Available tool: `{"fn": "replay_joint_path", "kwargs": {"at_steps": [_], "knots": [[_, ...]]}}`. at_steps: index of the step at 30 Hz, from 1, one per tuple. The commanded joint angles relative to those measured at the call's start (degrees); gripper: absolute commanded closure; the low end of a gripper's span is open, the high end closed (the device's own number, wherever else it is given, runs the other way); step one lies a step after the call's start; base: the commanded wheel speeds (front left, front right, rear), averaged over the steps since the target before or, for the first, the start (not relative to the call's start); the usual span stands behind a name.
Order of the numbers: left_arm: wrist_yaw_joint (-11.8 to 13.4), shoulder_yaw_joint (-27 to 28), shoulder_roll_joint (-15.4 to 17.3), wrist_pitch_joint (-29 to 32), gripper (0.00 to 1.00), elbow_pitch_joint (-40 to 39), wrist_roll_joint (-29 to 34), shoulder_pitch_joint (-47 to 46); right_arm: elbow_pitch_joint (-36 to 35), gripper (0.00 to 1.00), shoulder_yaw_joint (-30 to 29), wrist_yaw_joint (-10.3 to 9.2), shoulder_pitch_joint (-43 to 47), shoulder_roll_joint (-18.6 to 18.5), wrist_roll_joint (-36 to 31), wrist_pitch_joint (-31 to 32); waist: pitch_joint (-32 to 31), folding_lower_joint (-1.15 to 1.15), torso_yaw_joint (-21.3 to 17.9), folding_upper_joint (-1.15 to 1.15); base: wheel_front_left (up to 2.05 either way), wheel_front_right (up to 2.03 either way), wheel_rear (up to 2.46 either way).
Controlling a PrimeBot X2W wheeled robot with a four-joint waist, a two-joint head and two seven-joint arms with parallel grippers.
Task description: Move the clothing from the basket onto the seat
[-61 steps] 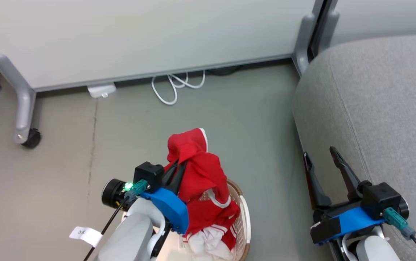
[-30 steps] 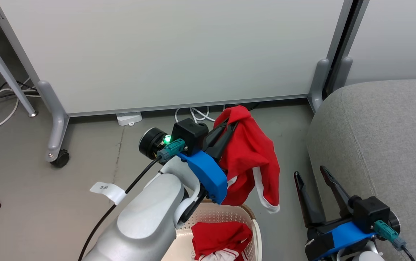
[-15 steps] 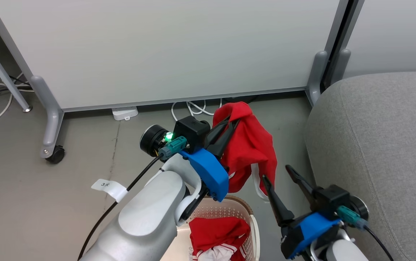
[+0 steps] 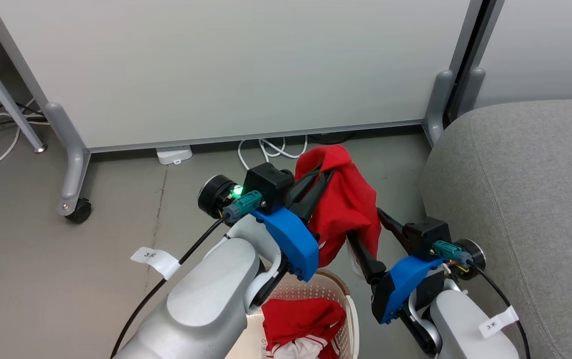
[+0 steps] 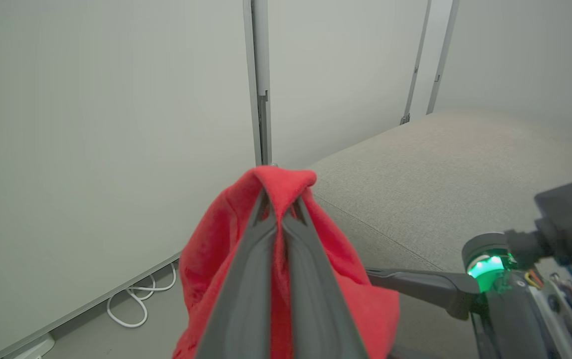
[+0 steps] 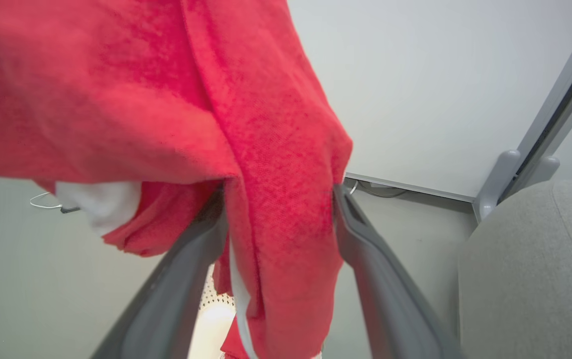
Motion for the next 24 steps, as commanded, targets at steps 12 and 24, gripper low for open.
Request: {"fn": "replay_joint_path", "kwargs": {"at_steps": [12, 24], "knots": [[0.56, -1.4, -0.08, -0.03, 1.0, -0.16, -0.86, -0.79, 9.7, 1.0, 5.36, 0.03, -6.84, -0.14, 9.2, -2.7, -0.54, 0.0, 0.01, 0.0, 0.0, 0.0, 0.0], [0.89, -1.79, 0.29, -0.02, 1.0, 0.16, -1.31, -0.56, 13.71, 1.0, 6.36, 0.03, -8.12, -0.14, 11.97, -5.41, -1.03, 0.0, -0.71, 0.0, 0.0, 0.0, 0.0]]}}
